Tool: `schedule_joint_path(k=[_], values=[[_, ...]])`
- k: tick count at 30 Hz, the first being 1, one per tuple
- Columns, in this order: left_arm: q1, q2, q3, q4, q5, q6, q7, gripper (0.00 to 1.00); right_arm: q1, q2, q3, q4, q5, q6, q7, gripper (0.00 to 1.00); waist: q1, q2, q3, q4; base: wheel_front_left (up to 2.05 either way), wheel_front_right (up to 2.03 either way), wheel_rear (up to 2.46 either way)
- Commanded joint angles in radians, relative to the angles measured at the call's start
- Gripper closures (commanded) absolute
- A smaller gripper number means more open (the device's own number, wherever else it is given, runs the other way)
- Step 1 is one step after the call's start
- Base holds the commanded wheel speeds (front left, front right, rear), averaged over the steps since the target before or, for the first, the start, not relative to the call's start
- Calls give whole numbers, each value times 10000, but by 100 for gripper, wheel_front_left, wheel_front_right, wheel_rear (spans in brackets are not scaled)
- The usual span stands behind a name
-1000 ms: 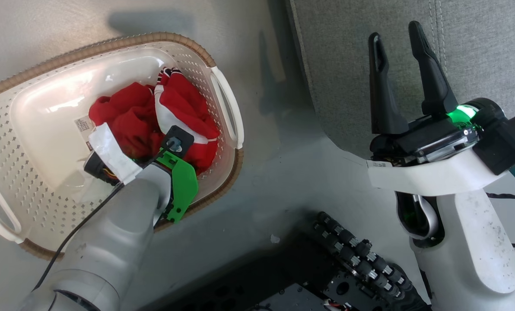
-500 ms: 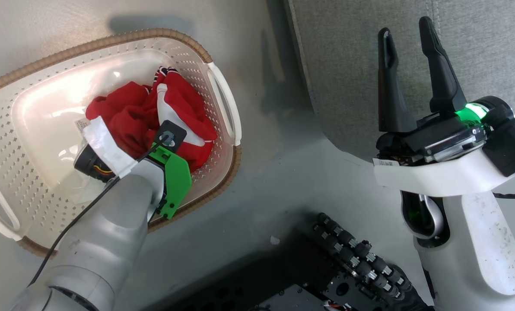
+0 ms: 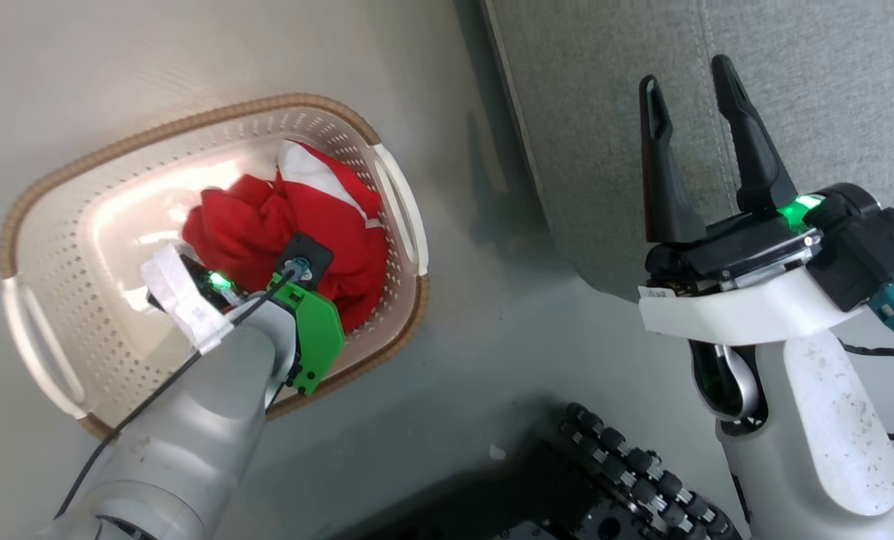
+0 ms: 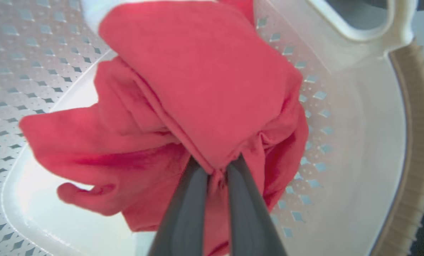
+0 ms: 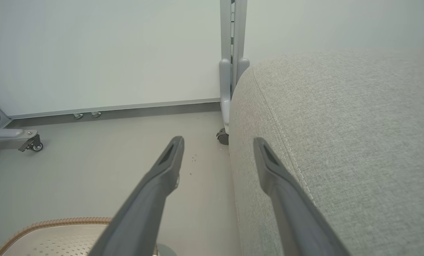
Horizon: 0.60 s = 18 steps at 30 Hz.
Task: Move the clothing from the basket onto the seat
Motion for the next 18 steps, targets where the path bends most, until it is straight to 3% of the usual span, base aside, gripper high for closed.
schedule_joint_path(k=[1,11,18], values=[[199,-28,-29,-74,-42,-25,-277,100,127,-26,-66,62,-119,1,-33,0,0,0,-777,509,0,0,0],[814,-218,2,-910,-358,-106,-1414,100,805,-31,-443,666,-674,1,-33,0,0,0,-2513,1361,0,0,0],[1556,-19,466,-3010,-520,27,-1529,100,1421,-32,-679,1009,-1024,1,-33,0,0,0,-3861,2040,0,0,0]])
